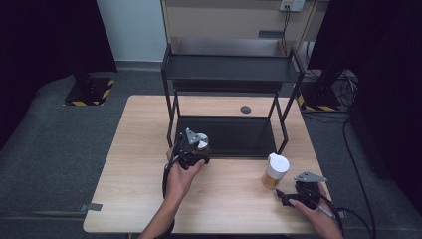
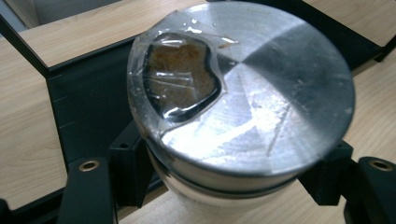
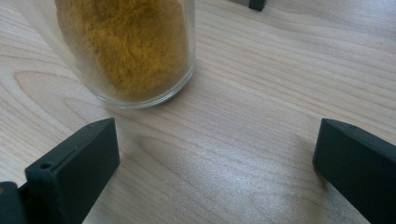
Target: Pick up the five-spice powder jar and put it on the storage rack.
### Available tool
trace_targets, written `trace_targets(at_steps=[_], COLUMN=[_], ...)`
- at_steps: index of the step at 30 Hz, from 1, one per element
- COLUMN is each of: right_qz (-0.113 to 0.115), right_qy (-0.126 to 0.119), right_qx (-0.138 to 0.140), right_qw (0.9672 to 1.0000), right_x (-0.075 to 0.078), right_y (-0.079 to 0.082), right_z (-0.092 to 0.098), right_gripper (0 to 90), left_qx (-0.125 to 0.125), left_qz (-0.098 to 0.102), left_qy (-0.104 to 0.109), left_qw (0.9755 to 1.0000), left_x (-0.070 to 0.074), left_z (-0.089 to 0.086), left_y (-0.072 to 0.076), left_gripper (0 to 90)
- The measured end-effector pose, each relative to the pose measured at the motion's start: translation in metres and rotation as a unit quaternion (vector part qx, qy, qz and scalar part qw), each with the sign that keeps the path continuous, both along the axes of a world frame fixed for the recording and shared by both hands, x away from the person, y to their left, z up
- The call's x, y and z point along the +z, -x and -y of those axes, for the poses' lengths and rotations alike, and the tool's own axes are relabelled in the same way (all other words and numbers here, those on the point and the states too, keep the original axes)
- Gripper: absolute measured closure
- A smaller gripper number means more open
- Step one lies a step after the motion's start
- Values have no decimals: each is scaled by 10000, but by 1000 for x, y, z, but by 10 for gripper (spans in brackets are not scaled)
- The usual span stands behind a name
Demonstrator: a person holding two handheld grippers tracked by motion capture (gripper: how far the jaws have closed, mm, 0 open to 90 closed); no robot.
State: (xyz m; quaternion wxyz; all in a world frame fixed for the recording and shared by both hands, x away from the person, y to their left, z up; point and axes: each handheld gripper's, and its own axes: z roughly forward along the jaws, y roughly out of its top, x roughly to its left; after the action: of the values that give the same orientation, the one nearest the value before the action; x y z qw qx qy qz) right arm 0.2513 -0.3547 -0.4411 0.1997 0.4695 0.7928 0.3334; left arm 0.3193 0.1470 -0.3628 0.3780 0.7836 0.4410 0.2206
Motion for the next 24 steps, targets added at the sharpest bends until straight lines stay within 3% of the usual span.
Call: trace_targets(at_steps=[8, 24], right_qz=[0, -11], right_qy=[2, 2], right_qx=[9, 34], right_qw=[10000, 10000], right_x=[0, 0], right_y=[0, -1], right_z=[0, 1], right_gripper=[14, 14], left_qx=[21, 116], left_qz=[1, -24], left_qy=[-82, -17], left_qw=[10000, 9999], left_x=[-2, -15], left_z=[6, 17], left_y=[-14, -41], left_gripper=[296, 296])
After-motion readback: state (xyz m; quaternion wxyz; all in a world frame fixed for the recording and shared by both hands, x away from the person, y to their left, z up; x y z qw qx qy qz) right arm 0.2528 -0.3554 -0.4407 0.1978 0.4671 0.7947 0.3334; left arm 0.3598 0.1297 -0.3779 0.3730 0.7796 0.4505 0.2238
